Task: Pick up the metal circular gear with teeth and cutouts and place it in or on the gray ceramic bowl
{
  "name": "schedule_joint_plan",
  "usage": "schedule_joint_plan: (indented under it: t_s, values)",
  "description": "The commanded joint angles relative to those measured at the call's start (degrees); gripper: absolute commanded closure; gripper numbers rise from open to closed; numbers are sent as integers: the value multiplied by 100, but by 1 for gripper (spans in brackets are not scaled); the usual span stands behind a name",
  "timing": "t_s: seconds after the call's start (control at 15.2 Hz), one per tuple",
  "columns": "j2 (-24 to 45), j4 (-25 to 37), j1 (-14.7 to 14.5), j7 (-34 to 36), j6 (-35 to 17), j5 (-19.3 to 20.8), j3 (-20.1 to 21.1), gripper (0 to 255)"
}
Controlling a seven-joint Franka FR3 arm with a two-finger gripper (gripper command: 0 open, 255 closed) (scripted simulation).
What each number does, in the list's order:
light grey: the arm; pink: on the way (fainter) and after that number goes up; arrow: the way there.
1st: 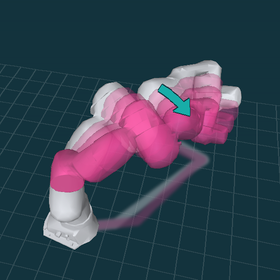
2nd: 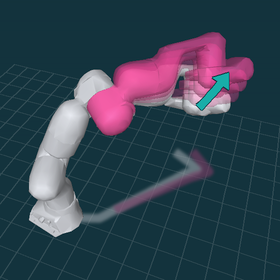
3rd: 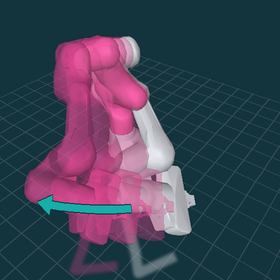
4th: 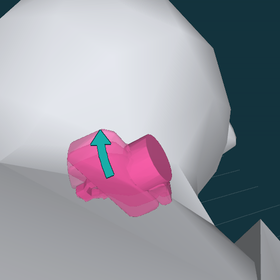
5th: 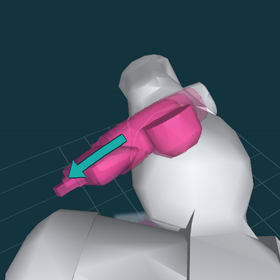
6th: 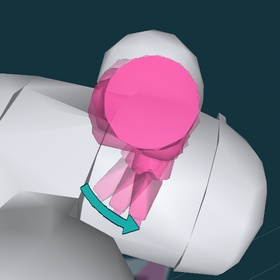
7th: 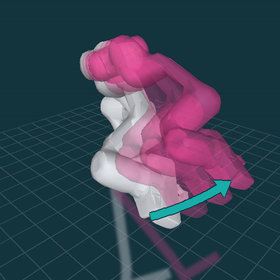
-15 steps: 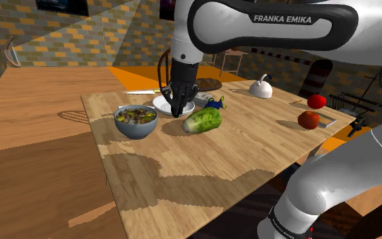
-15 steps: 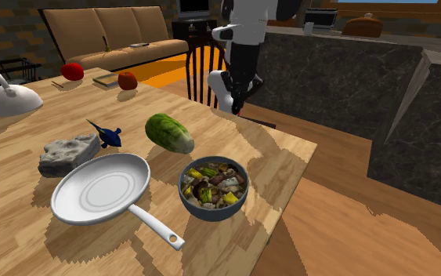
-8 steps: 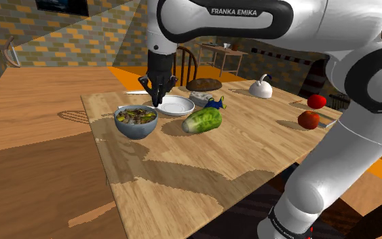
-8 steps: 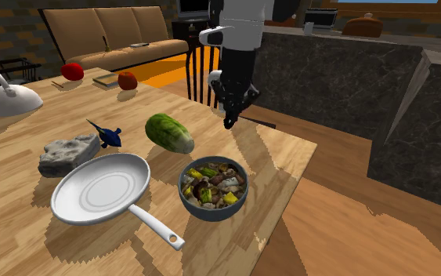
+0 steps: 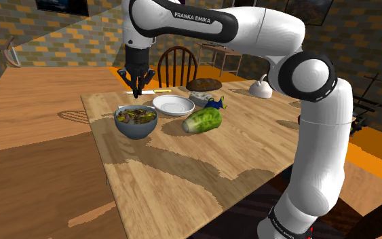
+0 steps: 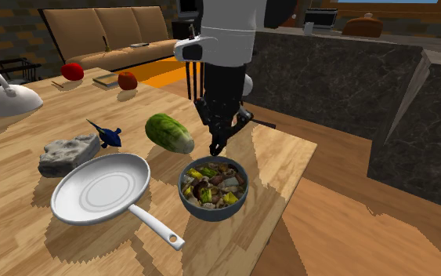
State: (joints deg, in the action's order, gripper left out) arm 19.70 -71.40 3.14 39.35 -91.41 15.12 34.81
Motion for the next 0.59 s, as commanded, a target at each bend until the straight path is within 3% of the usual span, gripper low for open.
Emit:
schedule_joint_plan:
  t_s: [0.0, 0.53]
  values:
    - [233, 217, -88, 29, 15, 125, -37, 255]
    - [54, -664, 99, 69, -697, 35, -38, 255]
